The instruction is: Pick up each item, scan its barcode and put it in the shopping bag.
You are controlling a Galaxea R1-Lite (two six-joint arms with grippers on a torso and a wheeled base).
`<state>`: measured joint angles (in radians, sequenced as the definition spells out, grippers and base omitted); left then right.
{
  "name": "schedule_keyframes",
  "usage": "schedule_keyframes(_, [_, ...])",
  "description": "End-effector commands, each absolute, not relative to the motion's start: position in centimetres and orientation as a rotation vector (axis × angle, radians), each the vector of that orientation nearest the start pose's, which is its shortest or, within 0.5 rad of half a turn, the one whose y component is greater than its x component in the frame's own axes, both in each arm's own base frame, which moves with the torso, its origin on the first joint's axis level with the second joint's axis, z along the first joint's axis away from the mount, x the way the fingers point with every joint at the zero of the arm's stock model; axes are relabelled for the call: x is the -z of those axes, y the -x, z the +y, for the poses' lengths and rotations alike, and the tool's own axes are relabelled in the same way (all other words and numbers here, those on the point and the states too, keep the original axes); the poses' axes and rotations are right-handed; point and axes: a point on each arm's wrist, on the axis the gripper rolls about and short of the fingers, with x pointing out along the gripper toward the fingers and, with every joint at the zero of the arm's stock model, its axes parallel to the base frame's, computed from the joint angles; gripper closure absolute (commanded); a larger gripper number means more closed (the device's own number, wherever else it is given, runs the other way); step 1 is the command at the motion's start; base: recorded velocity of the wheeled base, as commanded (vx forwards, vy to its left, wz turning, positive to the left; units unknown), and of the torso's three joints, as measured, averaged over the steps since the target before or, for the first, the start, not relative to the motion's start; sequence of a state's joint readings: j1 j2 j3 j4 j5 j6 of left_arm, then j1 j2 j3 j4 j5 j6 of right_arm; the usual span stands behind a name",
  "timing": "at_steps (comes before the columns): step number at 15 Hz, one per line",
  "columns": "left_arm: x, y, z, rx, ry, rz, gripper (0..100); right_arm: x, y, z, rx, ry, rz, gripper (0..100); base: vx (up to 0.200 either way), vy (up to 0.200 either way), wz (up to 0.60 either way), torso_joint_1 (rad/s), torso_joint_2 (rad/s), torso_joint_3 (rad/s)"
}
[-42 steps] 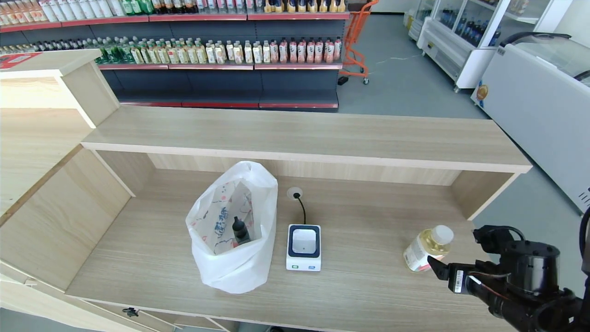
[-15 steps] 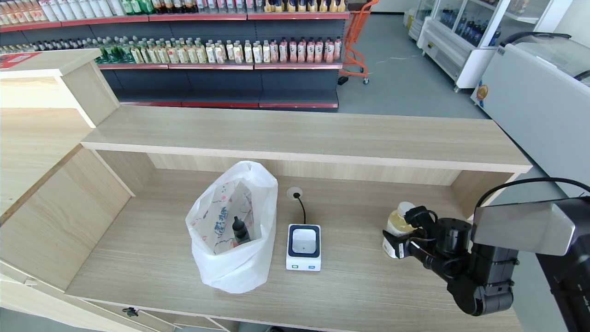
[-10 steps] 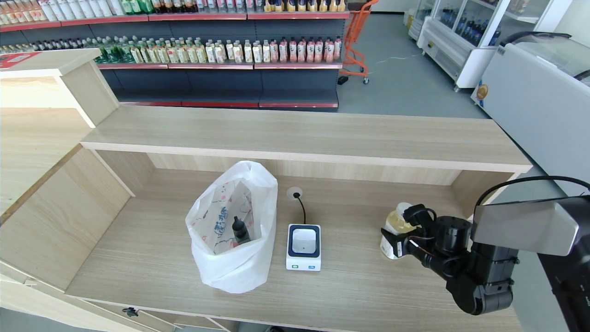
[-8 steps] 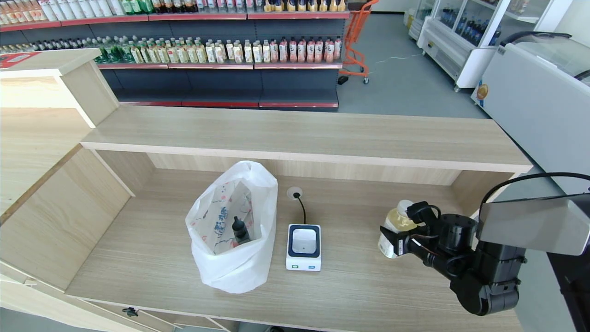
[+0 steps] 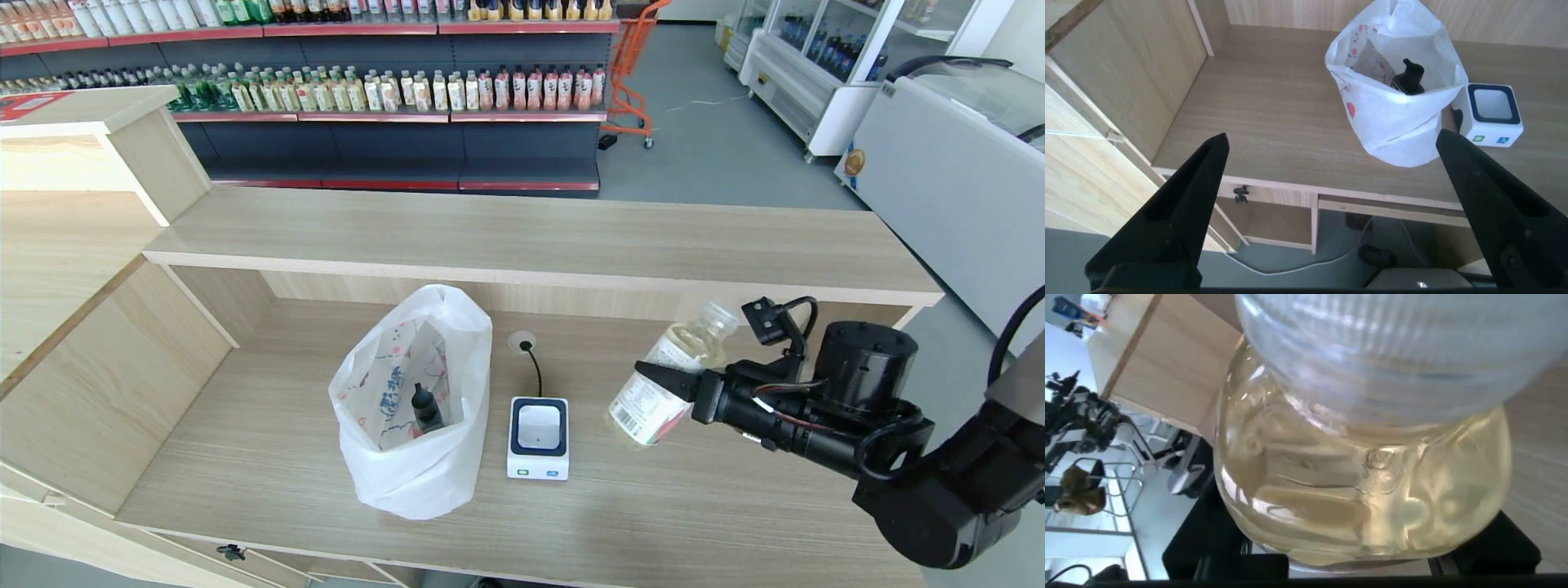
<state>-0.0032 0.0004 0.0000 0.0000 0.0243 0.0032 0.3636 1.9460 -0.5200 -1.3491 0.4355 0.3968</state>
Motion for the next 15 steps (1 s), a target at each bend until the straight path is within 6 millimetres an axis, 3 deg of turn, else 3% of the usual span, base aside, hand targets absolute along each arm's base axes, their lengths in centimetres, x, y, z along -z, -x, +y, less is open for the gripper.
schedule_keyframes(1, [-7.5, 2.3, 0.1, -0.021, -0.003, 0.000, 0, -15.1, -25.5, 14.8, -0.932, -0.435, 0.173, 100, 0.000, 0.000, 0.00, 0.000, 0.00, 0.000])
schedule_keyframes(4, [-7.5, 2.3, 0.1, -0.021, -0.003, 0.000, 0, -15.5, -23.3, 17.2, -1.043, -0.466, 0.214, 100, 0.000, 0.000, 0.00, 0.000, 0.00, 0.000])
schedule_keyframes(7, [-7.5, 2.3, 0.1, -0.021, -0.003, 0.000, 0, -15.0, -21.9, 18.1, -1.114, -0.459, 0.261, 100, 0.000, 0.000, 0.00, 0.000, 0.00, 0.000])
schedule_keyframes(15, [-7.5, 2.3, 0.1, -0.023, -0.003, 0.000, 0, -15.7, -20.5, 18.1, -1.194, -0.456, 0.336, 100, 0.000, 0.000, 0.00, 0.000, 0.00, 0.000])
